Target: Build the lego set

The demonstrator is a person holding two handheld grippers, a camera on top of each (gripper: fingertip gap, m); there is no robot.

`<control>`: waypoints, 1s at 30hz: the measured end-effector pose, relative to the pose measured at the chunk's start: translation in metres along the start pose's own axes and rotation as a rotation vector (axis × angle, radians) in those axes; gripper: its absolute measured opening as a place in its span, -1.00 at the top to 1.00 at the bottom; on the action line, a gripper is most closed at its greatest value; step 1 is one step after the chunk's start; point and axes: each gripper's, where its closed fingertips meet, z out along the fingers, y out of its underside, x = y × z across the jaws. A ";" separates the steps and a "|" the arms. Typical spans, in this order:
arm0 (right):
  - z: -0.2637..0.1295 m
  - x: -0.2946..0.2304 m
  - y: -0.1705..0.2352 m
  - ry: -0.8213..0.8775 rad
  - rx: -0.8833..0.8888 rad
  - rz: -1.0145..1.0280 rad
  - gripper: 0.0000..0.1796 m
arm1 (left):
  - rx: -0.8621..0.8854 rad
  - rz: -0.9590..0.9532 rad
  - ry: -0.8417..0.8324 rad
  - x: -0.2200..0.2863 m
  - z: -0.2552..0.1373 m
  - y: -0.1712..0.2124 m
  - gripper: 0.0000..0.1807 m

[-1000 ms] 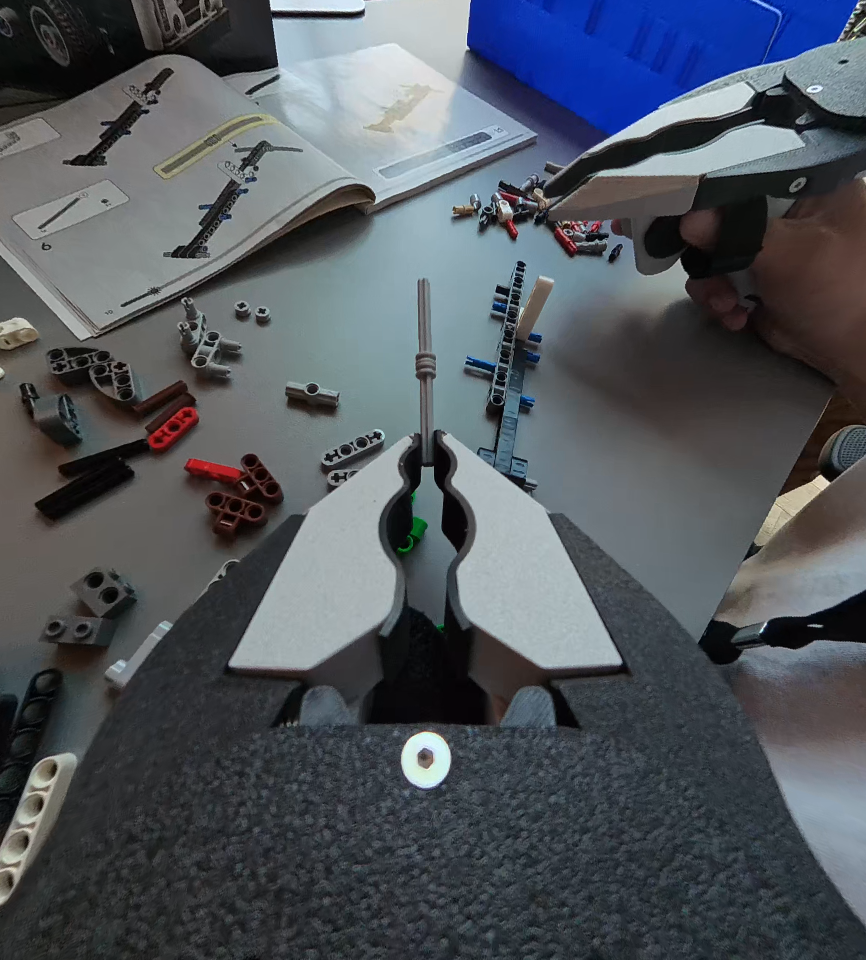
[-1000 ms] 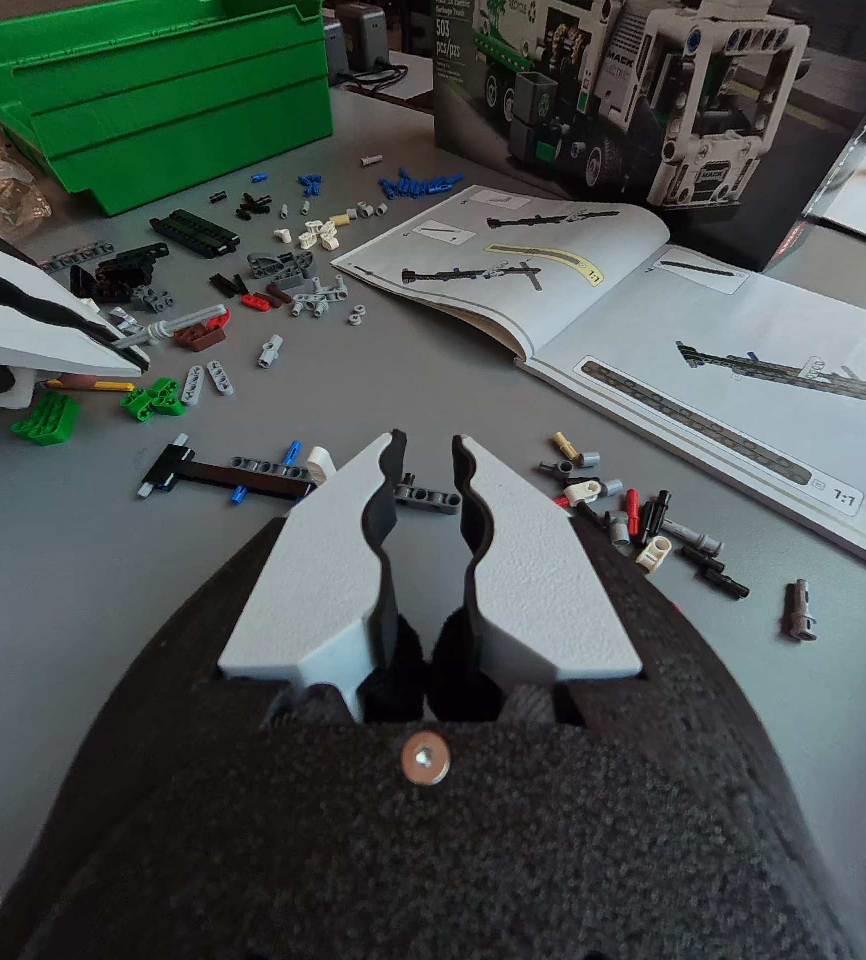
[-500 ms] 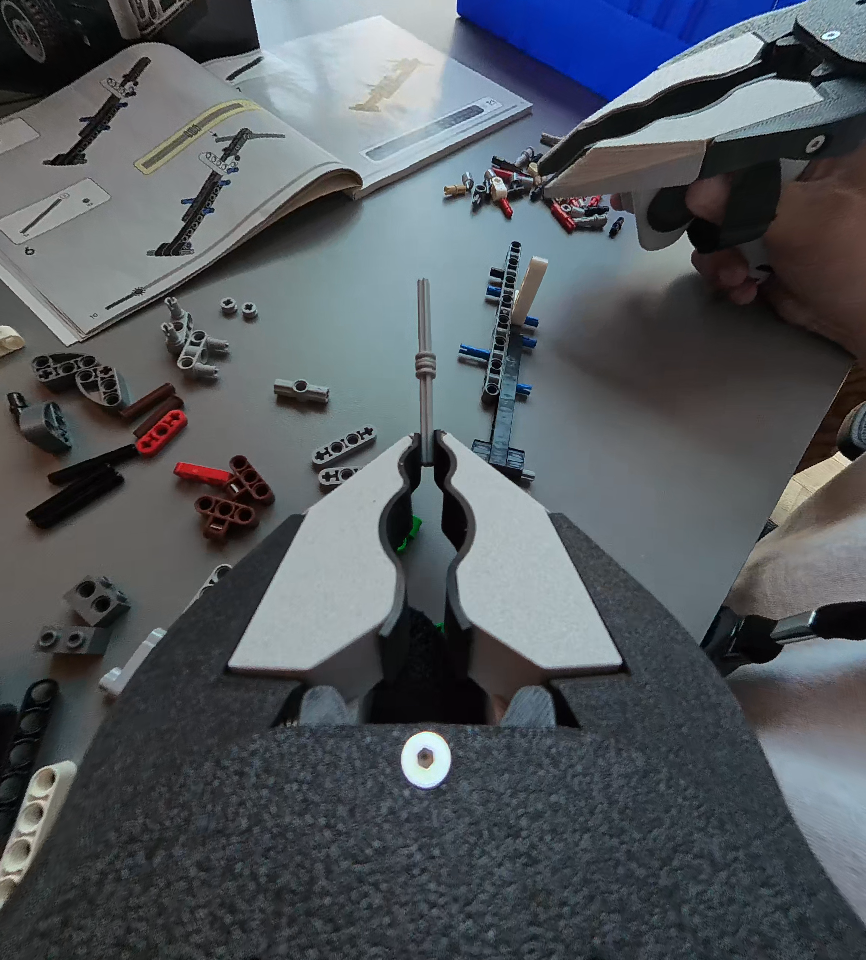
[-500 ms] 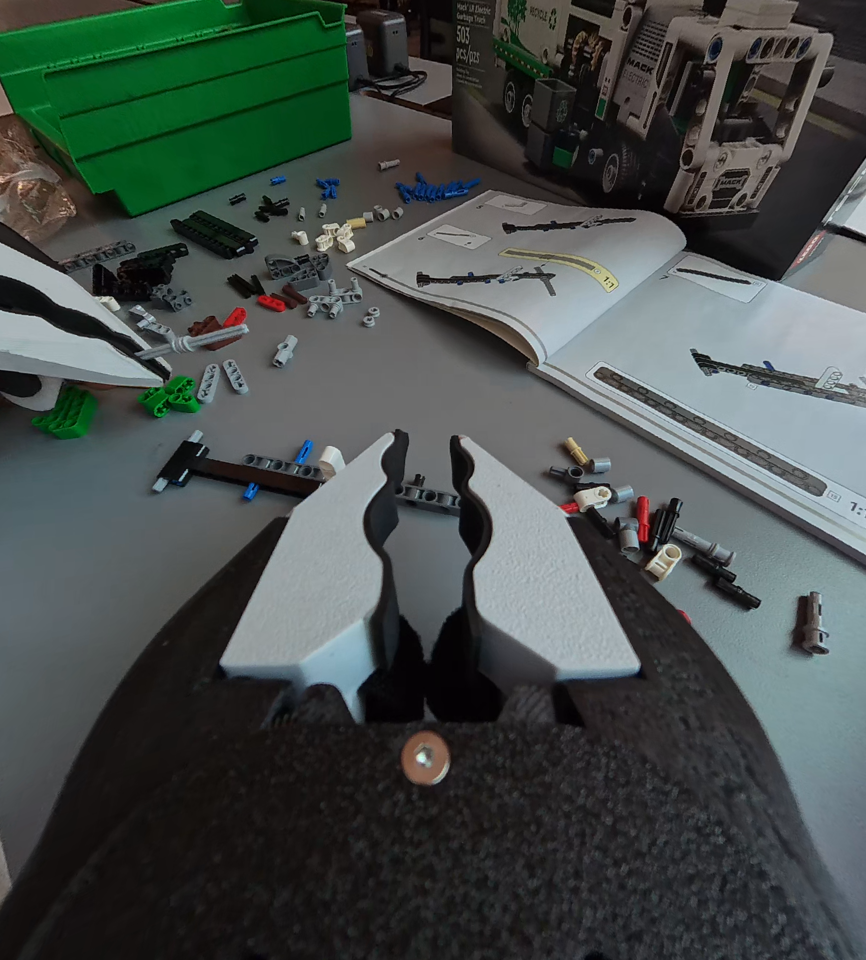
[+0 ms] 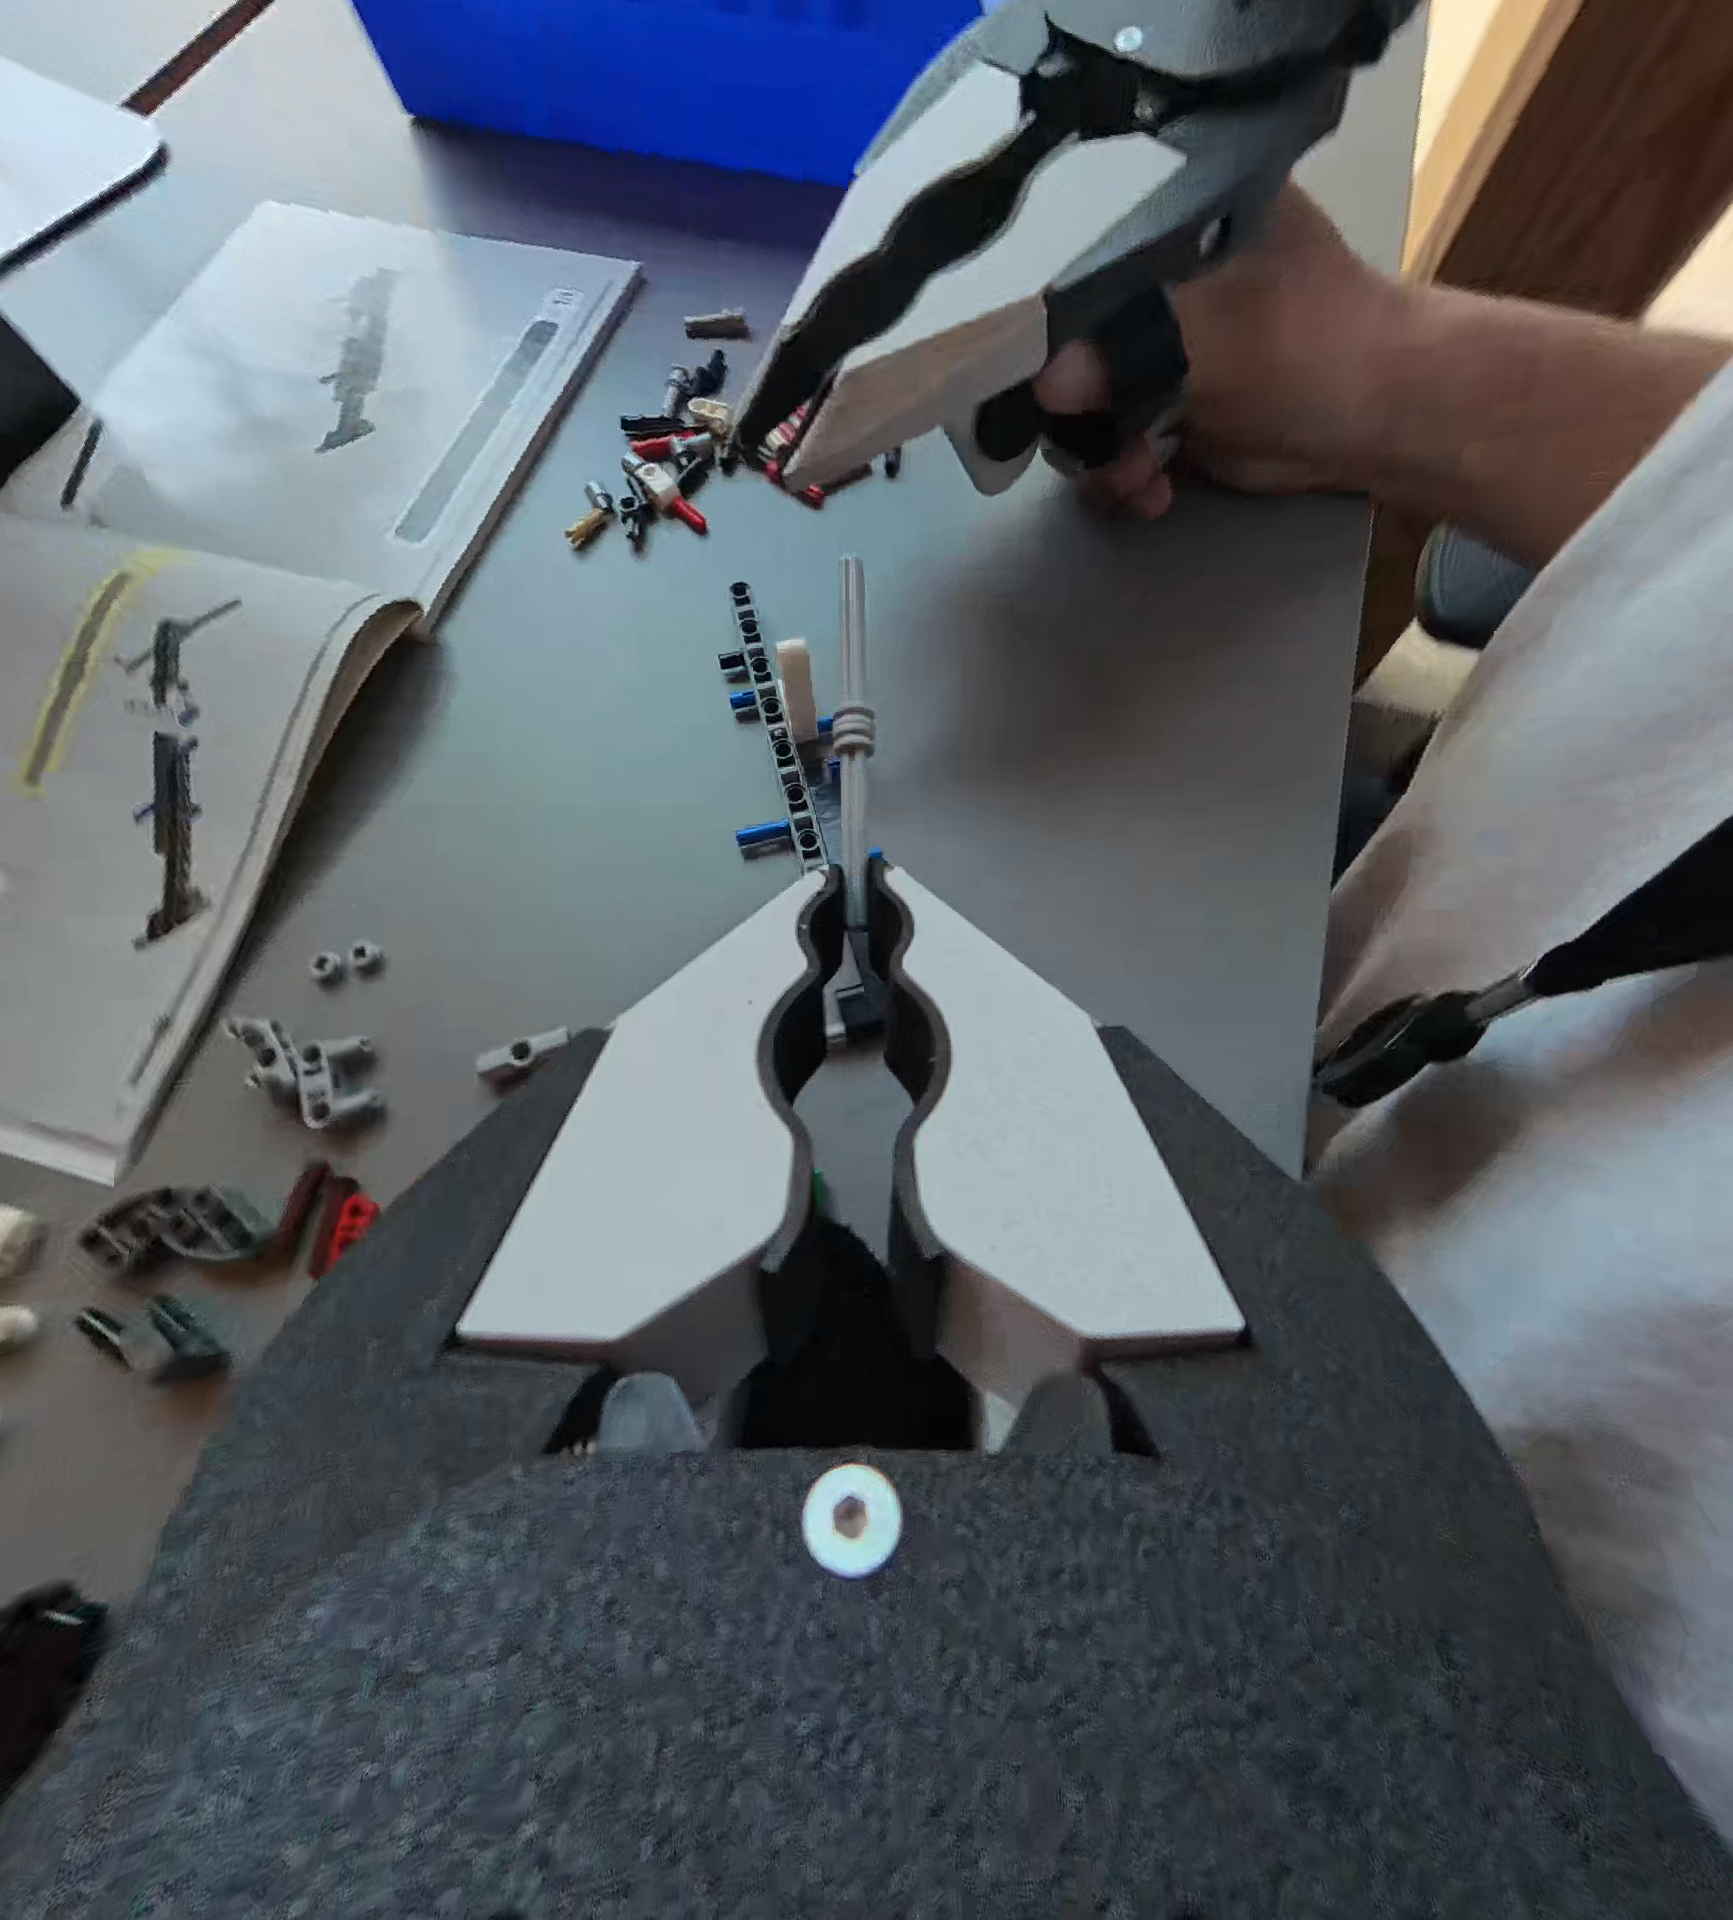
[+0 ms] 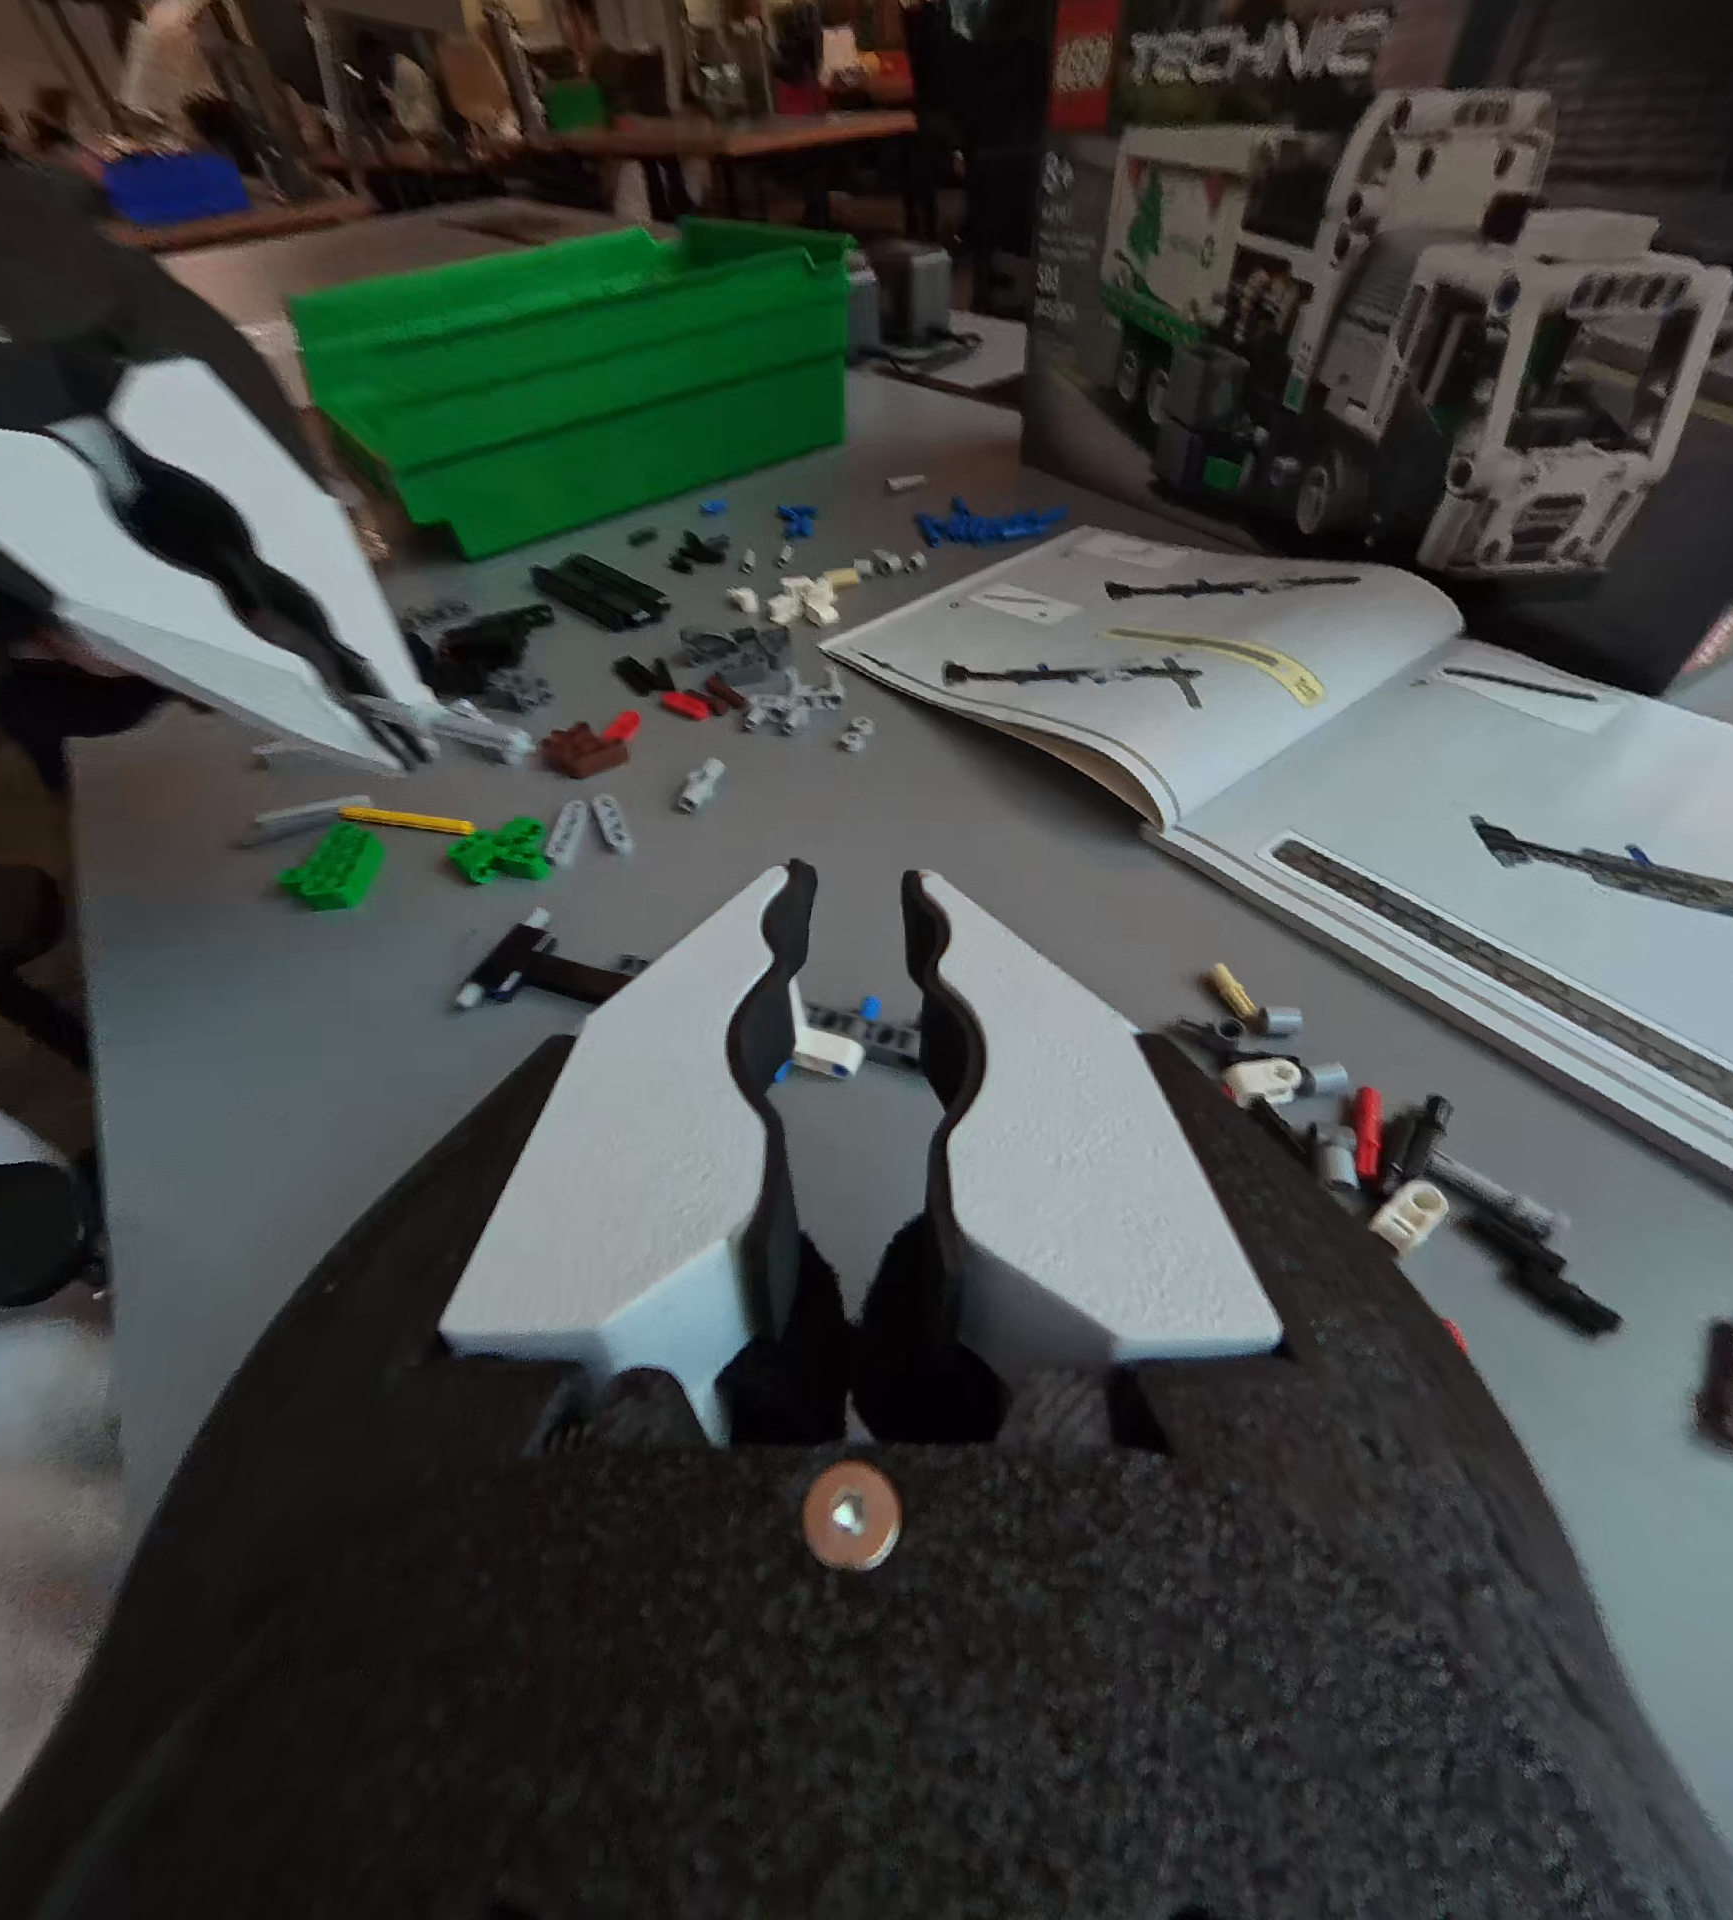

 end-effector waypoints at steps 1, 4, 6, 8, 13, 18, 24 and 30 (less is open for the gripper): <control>-0.003 -0.013 -0.008 -0.077 0.059 -0.007 0.81 | -0.018 0.099 0.010 -0.001 0.003 -0.001 0.97; -0.016 -0.040 -0.025 -0.229 0.203 0.008 0.76 | 0.026 0.367 -0.055 -0.009 0.012 -0.017 0.97; -0.017 -0.049 -0.019 -0.269 0.161 0.023 0.72 | 0.038 0.458 -0.066 -0.008 0.018 -0.023 0.97; -0.015 -0.053 -0.009 -0.268 0.092 0.009 0.72 | 0.022 0.508 -0.060 -0.006 0.025 -0.024 0.97; -0.019 -0.059 -0.007 -0.265 0.071 -0.028 0.86 | -0.006 0.576 -0.033 0.000 0.032 -0.030 0.97; -0.025 -0.059 -0.002 -0.289 0.045 -0.029 0.96 | -0.028 0.597 -0.009 0.002 0.040 -0.031 0.97; -0.032 -0.050 0.010 -0.232 -0.036 0.032 0.98 | -0.099 0.356 -0.029 -0.014 0.055 -0.025 0.83; -0.048 -0.023 0.018 -0.084 -0.073 0.231 0.98 | -0.179 0.043 -0.026 -0.022 0.075 -0.003 0.54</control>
